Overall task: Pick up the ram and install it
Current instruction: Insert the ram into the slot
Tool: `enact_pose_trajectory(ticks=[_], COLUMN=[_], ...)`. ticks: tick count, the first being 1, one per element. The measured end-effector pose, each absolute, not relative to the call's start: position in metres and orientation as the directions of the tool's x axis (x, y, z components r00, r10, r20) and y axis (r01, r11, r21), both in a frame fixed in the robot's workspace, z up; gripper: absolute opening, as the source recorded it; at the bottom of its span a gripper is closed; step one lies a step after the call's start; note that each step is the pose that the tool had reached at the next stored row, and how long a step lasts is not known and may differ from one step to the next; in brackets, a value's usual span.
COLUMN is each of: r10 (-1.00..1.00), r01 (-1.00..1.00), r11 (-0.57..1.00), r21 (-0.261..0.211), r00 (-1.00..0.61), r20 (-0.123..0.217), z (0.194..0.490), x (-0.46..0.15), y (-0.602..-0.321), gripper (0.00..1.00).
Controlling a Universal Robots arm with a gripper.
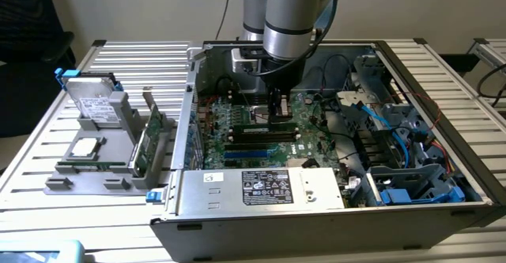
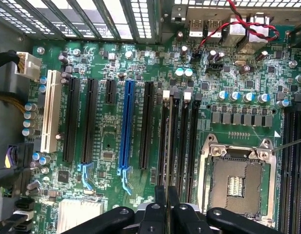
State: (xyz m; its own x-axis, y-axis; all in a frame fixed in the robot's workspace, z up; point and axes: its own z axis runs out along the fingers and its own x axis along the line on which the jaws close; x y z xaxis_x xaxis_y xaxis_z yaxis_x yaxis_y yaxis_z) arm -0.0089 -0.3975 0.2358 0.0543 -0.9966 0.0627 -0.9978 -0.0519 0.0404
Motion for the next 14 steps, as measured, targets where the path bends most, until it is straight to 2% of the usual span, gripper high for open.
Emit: enact_pose_trajectory(ticks=[14], r10=[-0.997], r01=[-0.998], r11=[-0.041], r21=[0.041], r00=[0.043], r20=[0.065], z=[0.2333], x=[-0.0088], y=[-0.3981], gripper=[0.13])
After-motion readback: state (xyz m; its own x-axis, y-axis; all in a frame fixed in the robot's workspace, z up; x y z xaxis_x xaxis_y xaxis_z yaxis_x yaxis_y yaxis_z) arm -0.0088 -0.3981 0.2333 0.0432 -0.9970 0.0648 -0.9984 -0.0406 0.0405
